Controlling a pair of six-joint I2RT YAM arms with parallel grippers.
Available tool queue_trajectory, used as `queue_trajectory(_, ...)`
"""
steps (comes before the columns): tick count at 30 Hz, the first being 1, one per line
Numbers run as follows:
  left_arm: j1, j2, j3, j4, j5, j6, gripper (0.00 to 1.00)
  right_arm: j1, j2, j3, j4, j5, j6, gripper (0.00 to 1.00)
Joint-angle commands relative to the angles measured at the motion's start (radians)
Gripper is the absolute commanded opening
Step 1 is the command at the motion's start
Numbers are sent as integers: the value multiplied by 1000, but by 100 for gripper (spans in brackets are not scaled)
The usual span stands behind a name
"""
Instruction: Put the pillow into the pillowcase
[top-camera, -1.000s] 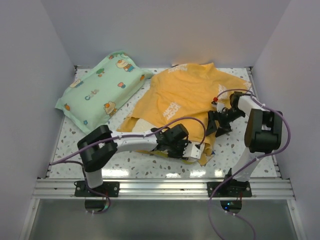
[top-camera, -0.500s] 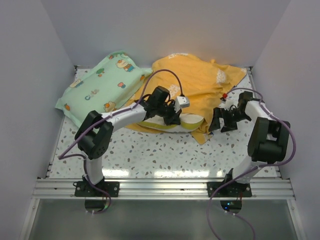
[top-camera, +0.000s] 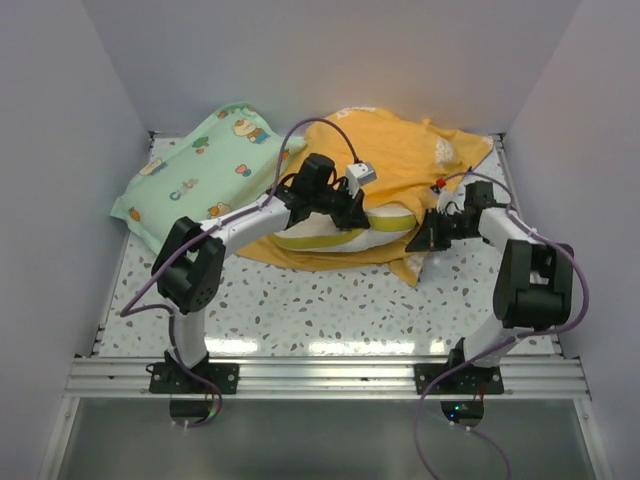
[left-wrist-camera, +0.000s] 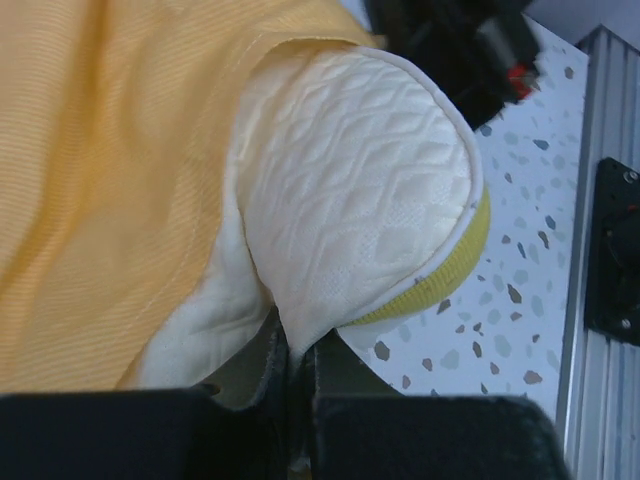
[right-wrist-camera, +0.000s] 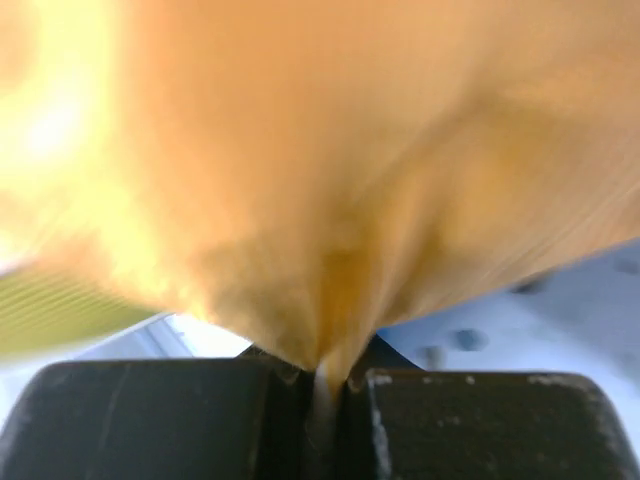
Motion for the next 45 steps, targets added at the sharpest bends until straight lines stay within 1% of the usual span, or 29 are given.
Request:
queue_trajectory(1, 35, -106, 90, 191, -243, -3, 0, 70, -291, 151, -185, -356, -83, 0)
queue_trajectory(3, 32, -146, 133, 189, -390, 30, 0, 101, -362, 261, -349, -486, -141, 0)
queue_trajectory(4, 23, -168, 128, 204, -421, 123, 0, 105, -389, 274, -362, -523, -130, 0)
queue_trajectory(6, -46, -252, 23, 299, -501, 232, 0, 107, -438, 246, -379, -612, -78, 0)
queue_trajectory(8, -118, -266, -63, 330, -558, 323, 0, 137, -453, 191, -425, -623, -126, 0)
queue_trajectory(10, -153, -200, -157, 338, -599, 338, 0, 159, -450, 150, -532, -648, -243, 0)
queue_trajectory(11, -167, -164, -212, 421, -654, 338, 0, 159, -438, 135, -596, -665, -311, 0)
queue_trajectory(12, -166, -59, -206, 442, -671, 328, 0, 159, -424, 139, -778, -680, -392, 0)
queue_trajectory(13, -164, 8, -180, 447, -717, 276, 0, 158, -409, 151, -895, -694, -607, 0)
queue_trajectory(14, -155, 72, -103, 418, -740, 256, 0, 164, -394, 172, -1019, -695, -667, 0)
queue_trajectory(15, -158, 175, -77, 431, -765, 234, 0, 165, -396, 162, -1022, -705, -641, 0)
queue_trajectory(20, -149, 344, 81, 330, -811, 76, 0, 164, -459, 137, -957, -676, -542, 0)
queue_trajectory(24, -89, 273, -25, 333, -725, 41, 0, 165, -452, 154, -1020, -686, -614, 0)
queue_trajectory(25, -73, 248, -62, 344, -679, -2, 0, 165, -447, 151, -1022, -680, -623, 4)
queue_trajectory(26, -47, 222, -127, 344, -522, -2, 0, 165, -440, 144, -1020, -671, -620, 23)
queue_trajectory(27, -37, 167, -158, 329, -453, 5, 7, 165, -427, 142, -1011, -638, -618, 43)
queue_trajectory(28, -31, 135, -189, 309, -385, 48, 29, 164, -414, 147, -1017, -607, -641, 56)
queue_trajectory(29, -25, 99, -245, 239, -267, 91, 41, 164, -380, 163, -1028, -579, -644, 69)
queue_trajectory(31, -23, -29, -304, 150, -165, 230, 60, 147, -363, 185, -1023, -498, -670, 74)
queue_trajectory(33, -14, -166, -364, -34, -15, 342, 67, 133, -332, 231, -987, -488, -649, 75)
queue_trajectory(34, -9, -215, -387, -68, 2, 378, 100, 133, -321, 255, -956, -447, -594, 76)
queue_trajectory(36, 21, -347, -433, -163, 82, 401, 100, 130, -311, 321, -765, -386, -456, 78)
queue_trajectory(37, 33, -384, -439, -191, 88, 386, 100, 131, -317, 340, -682, -299, -308, 78)
queue_trajectory(38, 76, -424, -467, -196, 81, 349, 100, 135, -330, 340, -586, -245, -223, 81)
queue_trajectory(39, 113, -503, -490, -178, 73, 294, 100, 148, -358, 337, -380, -184, -140, 89)
queue_trajectory(40, 156, -539, -516, -152, 71, 183, 100, 217, -369, 335, -294, -10, -32, 91)
queue_trajectory(42, 298, -607, -574, -106, 30, 81, 100, 336, -334, 373, -191, 182, -20, 93)
queue_trajectory(43, 379, -611, -588, -112, 18, 23, 100, 460, -305, 422, -178, 319, -24, 94)
queue_trajectory(45, 440, -596, -597, -116, -8, -45, 100, 562, -230, 481, -176, 425, -32, 96)
